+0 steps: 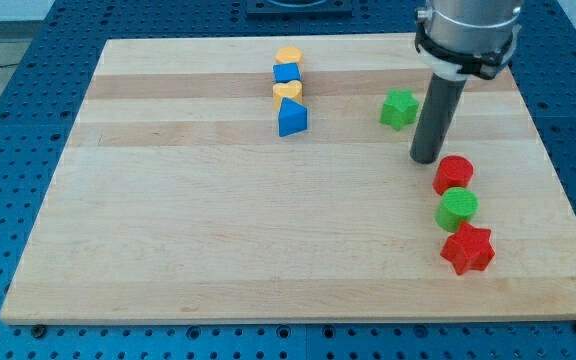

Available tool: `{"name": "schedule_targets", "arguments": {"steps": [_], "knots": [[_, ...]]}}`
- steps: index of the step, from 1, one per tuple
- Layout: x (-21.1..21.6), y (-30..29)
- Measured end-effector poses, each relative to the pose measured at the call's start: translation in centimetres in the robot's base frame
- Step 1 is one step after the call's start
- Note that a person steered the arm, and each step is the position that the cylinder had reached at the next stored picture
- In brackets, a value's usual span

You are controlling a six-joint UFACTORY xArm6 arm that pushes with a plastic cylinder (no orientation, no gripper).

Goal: Push the green star to the top of the red circle

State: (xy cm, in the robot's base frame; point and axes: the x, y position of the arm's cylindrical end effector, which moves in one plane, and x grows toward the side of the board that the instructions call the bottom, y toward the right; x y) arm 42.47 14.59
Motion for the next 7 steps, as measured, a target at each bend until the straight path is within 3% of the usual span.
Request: {"name": "schedule_targets", "arguments": {"steps": [2, 4, 7], "knots": [[-1.5, -6.2], [-7.9, -9.8], [-8.9, -1.7]]}}
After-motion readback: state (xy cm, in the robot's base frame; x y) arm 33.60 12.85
